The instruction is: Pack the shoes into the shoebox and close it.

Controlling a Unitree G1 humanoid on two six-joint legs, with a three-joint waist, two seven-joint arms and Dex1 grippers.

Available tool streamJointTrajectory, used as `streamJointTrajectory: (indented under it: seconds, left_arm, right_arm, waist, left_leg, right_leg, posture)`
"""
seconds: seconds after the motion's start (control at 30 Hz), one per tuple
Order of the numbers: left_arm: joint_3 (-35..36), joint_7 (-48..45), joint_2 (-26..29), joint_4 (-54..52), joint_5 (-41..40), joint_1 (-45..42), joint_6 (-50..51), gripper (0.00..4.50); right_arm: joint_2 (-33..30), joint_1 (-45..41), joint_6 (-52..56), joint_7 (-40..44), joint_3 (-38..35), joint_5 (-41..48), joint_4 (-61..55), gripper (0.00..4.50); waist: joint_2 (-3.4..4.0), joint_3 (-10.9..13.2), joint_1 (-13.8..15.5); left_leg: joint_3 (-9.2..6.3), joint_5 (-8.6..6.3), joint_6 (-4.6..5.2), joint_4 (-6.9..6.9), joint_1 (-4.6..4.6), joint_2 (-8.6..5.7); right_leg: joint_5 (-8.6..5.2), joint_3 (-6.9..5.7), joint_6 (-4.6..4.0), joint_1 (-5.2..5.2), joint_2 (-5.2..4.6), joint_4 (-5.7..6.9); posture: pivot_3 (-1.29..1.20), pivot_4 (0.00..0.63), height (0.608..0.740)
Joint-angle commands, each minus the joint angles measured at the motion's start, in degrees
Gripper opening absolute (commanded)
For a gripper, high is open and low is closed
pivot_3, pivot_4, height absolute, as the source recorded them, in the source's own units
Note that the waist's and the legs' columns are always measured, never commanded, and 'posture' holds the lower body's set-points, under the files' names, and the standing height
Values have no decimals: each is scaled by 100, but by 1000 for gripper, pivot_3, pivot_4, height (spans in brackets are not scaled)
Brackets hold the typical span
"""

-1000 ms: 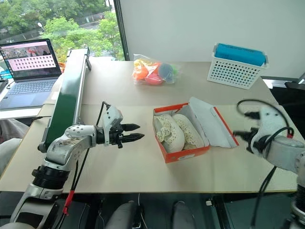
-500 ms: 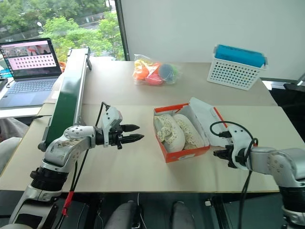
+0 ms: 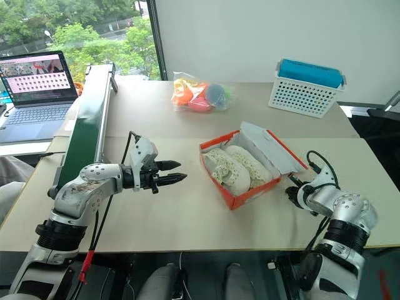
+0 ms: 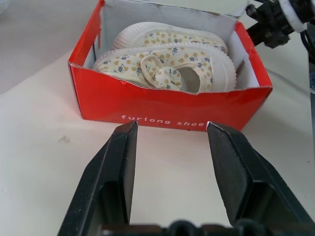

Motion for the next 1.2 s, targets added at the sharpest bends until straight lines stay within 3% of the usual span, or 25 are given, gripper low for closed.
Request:
streamJointTrajectory:
  seconds: [0.03, 0.27, 0.4, 0.73, 1.0, 1.13, 1.2]
  left_arm:
    - [138, -21, 65, -93, -61, -137, -4, 2384]
    - [95, -34, 36, -43, -55, -249, -14, 2384]
    - [68, -62, 23, 34, -32, -310, -61, 2384]
    - [29, -115, -25, 216, 30, -475, -156, 2384]
    - [-40, -140, -85, 244, 58, -510, -171, 2384]
    - [-44, -164, -102, 256, 78, -532, -167, 2384]
    - [-33, -169, -102, 291, 100, -553, -176, 2384]
  right_arm:
    - [245, -364, -1166, -211, -703, 160, 432, 23]
    - [131, -698, -2680, 373, -724, -34, 1657, 23]
    - [-182, -959, -3135, 960, -420, -279, 2691, 23]
    - [-702, -1915, -3924, 2473, -641, -26, 4650, 23]
    - [-715, -2330, -4286, 4075, -535, 64, 4280, 23]
    - [-572, -2305, -3985, 4887, 57, -132, 3444, 23]
    - [-399, -2051, -3622, 5351, 759, -264, 2390, 23]
  waist:
    - [0, 0, -24]
    - [4, 2, -70]
    - [4, 1, -77]
    - [3, 2, -151]
    - [9, 7, -144]
    - [21, 14, -133]
    - [22, 14, -127]
  left_leg:
    - [0, 0, 0, 1, 0, 0]
    - [3, 0, 1, -1, -2, -2]
    - [6, 0, 1, 1, 1, -2]
    - [15, 2, 2, -4, 7, 1]
    - [17, 2, 2, -4, 6, 1]
    - [17, 2, 2, -4, -1, 1]
    - [17, 2, 2, -5, 0, 3]
  right_leg:
    - [0, 0, 0, 0, 0, 1]
    - [0, 4, 0, -6, 2, 4]
    - [2, 8, -1, -1, 1, 2]
    - [4, 17, -3, -3, 5, 0]
    - [4, 20, -3, -5, 4, 2]
    - [4, 20, -3, -13, 3, 3]
    - [4, 20, -3, -14, 3, 5]
  posture:
    - [0, 150, 699]
    - [0, 150, 699]
    - [0, 150, 699]
    - [0, 150, 699]
    - [0, 150, 699]
    - [0, 150, 699]
    - [0, 150, 699]
